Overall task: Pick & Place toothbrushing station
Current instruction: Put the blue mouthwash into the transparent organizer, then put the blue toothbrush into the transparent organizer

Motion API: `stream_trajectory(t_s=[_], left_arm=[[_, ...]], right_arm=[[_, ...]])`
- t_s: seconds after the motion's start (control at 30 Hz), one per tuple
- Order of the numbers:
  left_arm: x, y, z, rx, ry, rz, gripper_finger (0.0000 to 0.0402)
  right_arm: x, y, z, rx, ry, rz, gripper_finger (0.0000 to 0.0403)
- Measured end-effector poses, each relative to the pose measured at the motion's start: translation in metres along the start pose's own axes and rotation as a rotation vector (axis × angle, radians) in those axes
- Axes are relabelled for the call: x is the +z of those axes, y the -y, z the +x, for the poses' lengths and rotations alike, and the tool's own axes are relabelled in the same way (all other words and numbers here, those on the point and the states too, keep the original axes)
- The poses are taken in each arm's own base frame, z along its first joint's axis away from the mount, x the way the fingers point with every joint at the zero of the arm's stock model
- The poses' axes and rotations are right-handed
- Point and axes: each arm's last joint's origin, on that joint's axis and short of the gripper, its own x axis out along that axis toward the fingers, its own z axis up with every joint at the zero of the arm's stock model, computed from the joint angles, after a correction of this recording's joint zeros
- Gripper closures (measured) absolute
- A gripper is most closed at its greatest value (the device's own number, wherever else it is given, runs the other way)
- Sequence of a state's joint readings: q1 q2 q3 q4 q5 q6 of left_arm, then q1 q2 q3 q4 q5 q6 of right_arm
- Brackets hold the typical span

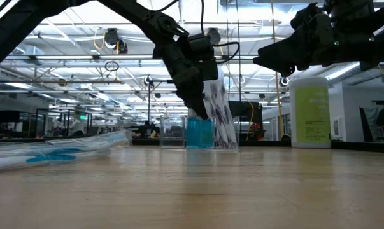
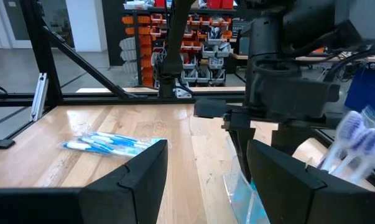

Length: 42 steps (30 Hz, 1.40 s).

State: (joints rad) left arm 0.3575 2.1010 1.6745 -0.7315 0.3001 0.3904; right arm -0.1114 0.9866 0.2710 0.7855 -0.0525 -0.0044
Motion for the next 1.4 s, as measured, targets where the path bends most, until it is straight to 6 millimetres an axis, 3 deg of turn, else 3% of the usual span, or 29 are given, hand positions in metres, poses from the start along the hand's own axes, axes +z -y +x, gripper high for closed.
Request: stream_trajectory(t_s=[0.17,0.4,0.57,0.93,1.17,1.4], left_arm=[[0.000,0.000,-0.002,0.004,0.002,0.002,0.0219],[-0.001,0.001,-0.004,0.003,-0.007,-0.010,0.0269],[0.000,0.001,-0.007,0.022,-0.002,-0.006,0.0276],[0.005,0.008,-0.014,0.054,0.006,0.021,0.0204],[0.016,0.023,-0.048,0.073,0.085,0.059,0.0173],[0.019,0.049,-0.115,0.095,0.191,0.098,0.0172]], right_arm=[[0.000,0.000,0.000,0.000,-0.001,0.000,0.0190],[0.000,0.000,0.000,0.000,-0.002,0.000,0.0190],[0.000,0.000,0.000,0.001,-0.002,0.000,0.0190],[0.000,0.000,0.000,0.000,-0.002,0.000,0.0190],[0.000,0.000,0.000,0.000,-0.002,0.000,0.0190],[0.000,0.000,0.000,0.000,-0.004,-0.007,0.0190]])
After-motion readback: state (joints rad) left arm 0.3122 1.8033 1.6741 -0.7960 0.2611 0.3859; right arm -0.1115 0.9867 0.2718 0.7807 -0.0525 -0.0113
